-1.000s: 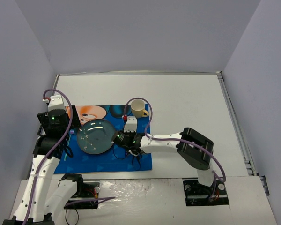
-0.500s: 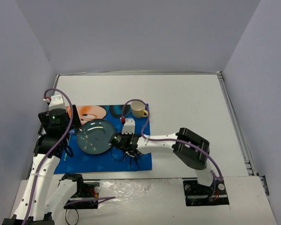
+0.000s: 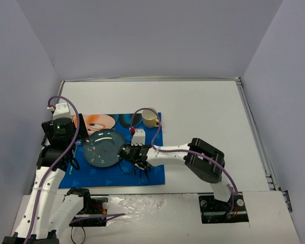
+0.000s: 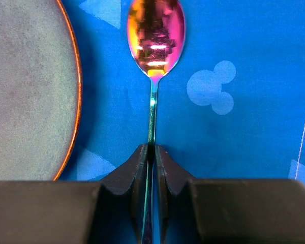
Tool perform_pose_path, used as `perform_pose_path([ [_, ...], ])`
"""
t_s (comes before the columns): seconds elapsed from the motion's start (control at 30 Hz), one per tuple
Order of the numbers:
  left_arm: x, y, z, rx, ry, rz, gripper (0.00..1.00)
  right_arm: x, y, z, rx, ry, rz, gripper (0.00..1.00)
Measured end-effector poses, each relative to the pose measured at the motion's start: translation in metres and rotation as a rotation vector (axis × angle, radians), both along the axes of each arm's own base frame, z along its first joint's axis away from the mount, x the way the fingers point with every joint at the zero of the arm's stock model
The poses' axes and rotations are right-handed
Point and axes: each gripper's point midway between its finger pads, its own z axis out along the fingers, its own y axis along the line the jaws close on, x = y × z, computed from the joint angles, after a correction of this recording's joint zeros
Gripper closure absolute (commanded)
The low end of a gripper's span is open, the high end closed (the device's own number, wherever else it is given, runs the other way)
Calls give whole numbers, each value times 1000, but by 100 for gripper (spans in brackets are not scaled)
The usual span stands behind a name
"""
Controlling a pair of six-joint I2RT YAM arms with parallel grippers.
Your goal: Set the dinner table for one person
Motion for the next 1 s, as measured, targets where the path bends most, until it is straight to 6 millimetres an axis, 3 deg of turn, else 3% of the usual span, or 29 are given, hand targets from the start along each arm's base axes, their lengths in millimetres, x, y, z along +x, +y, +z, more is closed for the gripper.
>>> perform_pose_path([
  [0.13, 1, -1, -1, -2, 3, -5, 3, 1, -1, -1, 1, 6, -1, 94],
  [0.37, 1, -2, -2, -4, 6, -9, 3, 0, 0, -1, 2, 11, 2, 93],
  [0.73, 1, -4, -2, -10, 7, -18, 3, 0, -4, 8, -8, -5, 18, 70],
  [0.87, -2, -7, -1, -22, 23, -36, 3, 6, -9, 42, -2, -69, 36, 60],
  [1.0, -8, -9, 20, -38, -5, -48, 3, 17, -22, 116, 58, -206, 32, 49],
])
